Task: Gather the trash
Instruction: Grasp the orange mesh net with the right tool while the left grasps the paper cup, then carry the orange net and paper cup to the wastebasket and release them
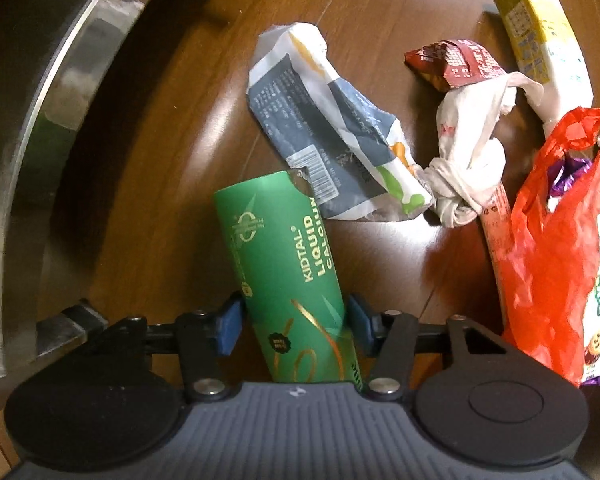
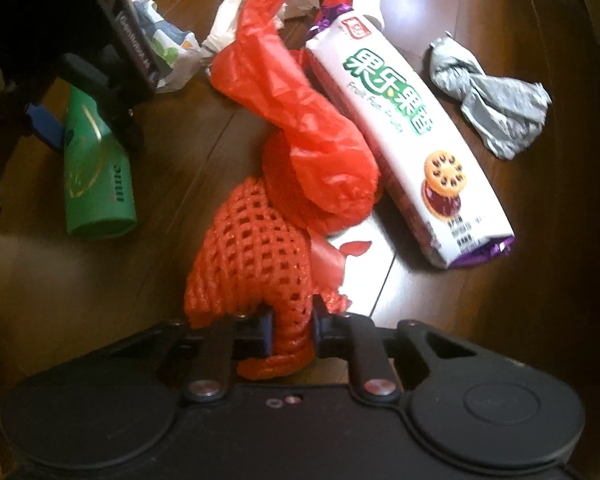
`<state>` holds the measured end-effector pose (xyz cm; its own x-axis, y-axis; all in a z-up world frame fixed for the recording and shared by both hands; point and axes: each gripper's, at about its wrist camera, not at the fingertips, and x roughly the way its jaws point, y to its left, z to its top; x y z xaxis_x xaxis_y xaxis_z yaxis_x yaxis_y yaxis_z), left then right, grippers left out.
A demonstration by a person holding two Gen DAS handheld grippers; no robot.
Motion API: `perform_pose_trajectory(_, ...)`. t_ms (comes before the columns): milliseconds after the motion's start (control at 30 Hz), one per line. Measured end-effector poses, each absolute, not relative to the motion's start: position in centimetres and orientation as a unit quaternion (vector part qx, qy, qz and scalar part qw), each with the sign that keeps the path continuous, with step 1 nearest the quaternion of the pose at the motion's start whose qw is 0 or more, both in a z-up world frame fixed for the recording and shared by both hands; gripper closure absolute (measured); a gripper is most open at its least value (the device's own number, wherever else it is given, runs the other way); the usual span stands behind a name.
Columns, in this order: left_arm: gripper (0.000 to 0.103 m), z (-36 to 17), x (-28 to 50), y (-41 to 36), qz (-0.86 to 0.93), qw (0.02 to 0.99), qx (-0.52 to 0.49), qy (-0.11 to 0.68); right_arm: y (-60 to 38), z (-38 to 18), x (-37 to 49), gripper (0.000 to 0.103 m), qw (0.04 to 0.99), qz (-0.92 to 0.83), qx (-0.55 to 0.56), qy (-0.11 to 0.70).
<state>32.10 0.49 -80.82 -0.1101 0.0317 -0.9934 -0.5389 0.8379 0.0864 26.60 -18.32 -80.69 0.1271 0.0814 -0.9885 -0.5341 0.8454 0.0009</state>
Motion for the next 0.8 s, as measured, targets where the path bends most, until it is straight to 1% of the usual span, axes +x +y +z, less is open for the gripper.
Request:
perform_pose_trajectory(167,0.05,-78.8,31.1,0.0,0.214,0.643,-0.171,0.715,-19.1,-78.1,25.6,0.09,0.726,0.2,-0.155,0.64)
perform_pose_trajectory(300,0.054,-75.5,30.5,-0.1,0.204,0.649,-0.172,0.712,-19.7,-74.4,25.0,0.09,0.727,0.197,-0.131,0.645)
perform_pose_trajectory(433,0.055,-71.6,29.5,0.0,0.196,0.659,-0.161,0.708,-20.2,-70.0,24.7,0.09,0.727,0.194,-0.109,0.649)
perform_pose_trajectory(633,0.055,-62.9,29.1,0.1,0.174,0.682,-0.159,0.692,-20.3,-62.5,24.7,0.09,0.739,0.197,-0.103,0.637)
perform_pose_trajectory(733,0.055,-57.4,29.0,0.1,0.162,0.692,-0.165,0.684,-20.2,-57.5,24.5,0.09,0.746,0.203,-0.099,0.626)
perform_pose_trajectory(800,0.055,-52.8,29.0,0.1,0.15,0.706,-0.158,0.673,-20.0,-53.6,24.4,0.09,0.752,0.208,-0.097,0.618)
